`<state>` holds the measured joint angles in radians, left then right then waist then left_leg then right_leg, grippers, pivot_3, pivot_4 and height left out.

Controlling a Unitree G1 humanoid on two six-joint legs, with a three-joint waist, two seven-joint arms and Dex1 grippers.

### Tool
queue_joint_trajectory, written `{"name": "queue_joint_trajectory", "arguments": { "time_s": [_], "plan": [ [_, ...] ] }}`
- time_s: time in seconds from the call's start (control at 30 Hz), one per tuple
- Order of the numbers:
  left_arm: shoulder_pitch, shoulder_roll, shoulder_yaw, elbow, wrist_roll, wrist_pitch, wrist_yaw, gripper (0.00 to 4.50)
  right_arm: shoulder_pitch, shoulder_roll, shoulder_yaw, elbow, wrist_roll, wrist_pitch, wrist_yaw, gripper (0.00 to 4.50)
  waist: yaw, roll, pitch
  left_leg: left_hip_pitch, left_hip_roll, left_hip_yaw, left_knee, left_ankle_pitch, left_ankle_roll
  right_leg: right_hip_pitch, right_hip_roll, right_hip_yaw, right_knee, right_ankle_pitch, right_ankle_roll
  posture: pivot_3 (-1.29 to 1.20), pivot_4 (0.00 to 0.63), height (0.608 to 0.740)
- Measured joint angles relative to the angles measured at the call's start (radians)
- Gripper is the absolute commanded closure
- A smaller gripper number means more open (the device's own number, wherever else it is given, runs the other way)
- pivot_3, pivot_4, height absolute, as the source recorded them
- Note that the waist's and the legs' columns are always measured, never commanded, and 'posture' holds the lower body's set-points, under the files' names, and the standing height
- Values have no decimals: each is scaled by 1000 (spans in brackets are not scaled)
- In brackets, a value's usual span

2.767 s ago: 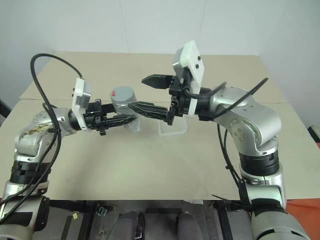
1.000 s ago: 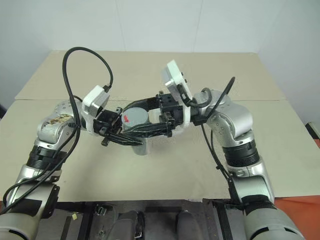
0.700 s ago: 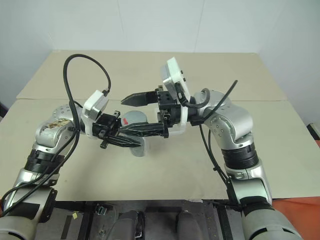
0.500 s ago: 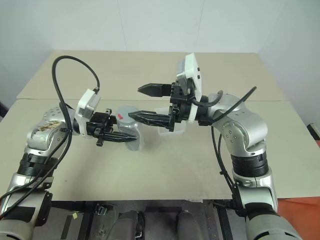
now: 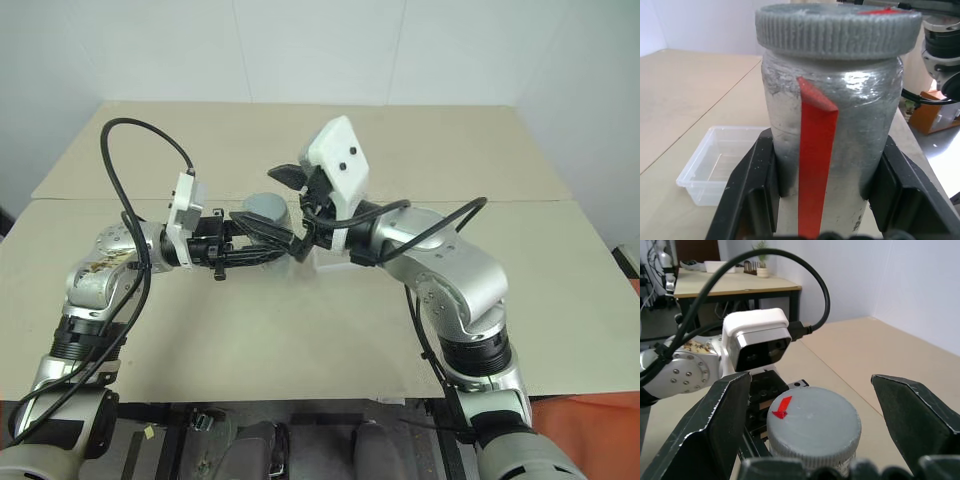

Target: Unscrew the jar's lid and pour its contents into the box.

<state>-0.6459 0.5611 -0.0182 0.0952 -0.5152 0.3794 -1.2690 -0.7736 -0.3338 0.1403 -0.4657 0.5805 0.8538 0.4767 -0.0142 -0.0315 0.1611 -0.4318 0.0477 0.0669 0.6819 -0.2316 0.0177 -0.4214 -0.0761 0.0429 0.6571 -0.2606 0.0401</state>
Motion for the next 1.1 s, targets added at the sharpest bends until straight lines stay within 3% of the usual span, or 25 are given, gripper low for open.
{"name": "queue_joint_trajectory", "arguments": {
  "time_s": [0.37, 0.47, 0.6, 0.87, 1.0, 1.1],
  "plan": [
    [0, 0, 0, 0, 2, 0, -2, 2548, -1, 12, 25, 16, -39, 27, -42, 44, 0, 0, 0, 0, 0, 0, 0, 0, 0, 0, 0, 0, 0, 0, 0, 0, 150, 740],
    [0, 0, -1, 0, 2, 0, -3, 2548, -1, 11, 26, 16, -38, 28, -38, 590, 0, 0, 0, 0, 0, 0, 0, 0, 0, 0, 0, 0, 0, 0, 0, 0, 150, 740],
    [0, 0, -1, 0, 4, 0, -1, 2548, -1, 12, 36, 14, -31, 29, -25, 1707, 0, 0, 0, 0, 0, 0, 0, 0, 0, 0, 0, 0, 0, 0, 0, 0, 150, 740],
    [0, 2, -1, 0, 5, 0, -4, 2548, -6, 8, 35, 26, -30, 27, -8, 1707, 0, 0, 0, 0, 0, 0, 0, 0, 0, 0, 0, 0, 0, 0, 0, 0, 150, 740],
    [-5, 18, -10, 12, 4, 0, -68, 2548, -6, -14, 22, 73, 7, -7, 108, 1707, 0, 0, 0, 0, 0, 2, 0, 0, 0, 0, 0, 0, -2, 0, 0, 0, 150, 740],
    [-27, 19, -33, 23, -8, -1, -160, 2548, -10, -67, 1, 136, 65, -67, 304, 1707, 3, 0, 0, 0, 0, 2, 0, 0, 0, 1, 0, -1, -2, 0, 0, 0, 150, 740]
  ]
}}
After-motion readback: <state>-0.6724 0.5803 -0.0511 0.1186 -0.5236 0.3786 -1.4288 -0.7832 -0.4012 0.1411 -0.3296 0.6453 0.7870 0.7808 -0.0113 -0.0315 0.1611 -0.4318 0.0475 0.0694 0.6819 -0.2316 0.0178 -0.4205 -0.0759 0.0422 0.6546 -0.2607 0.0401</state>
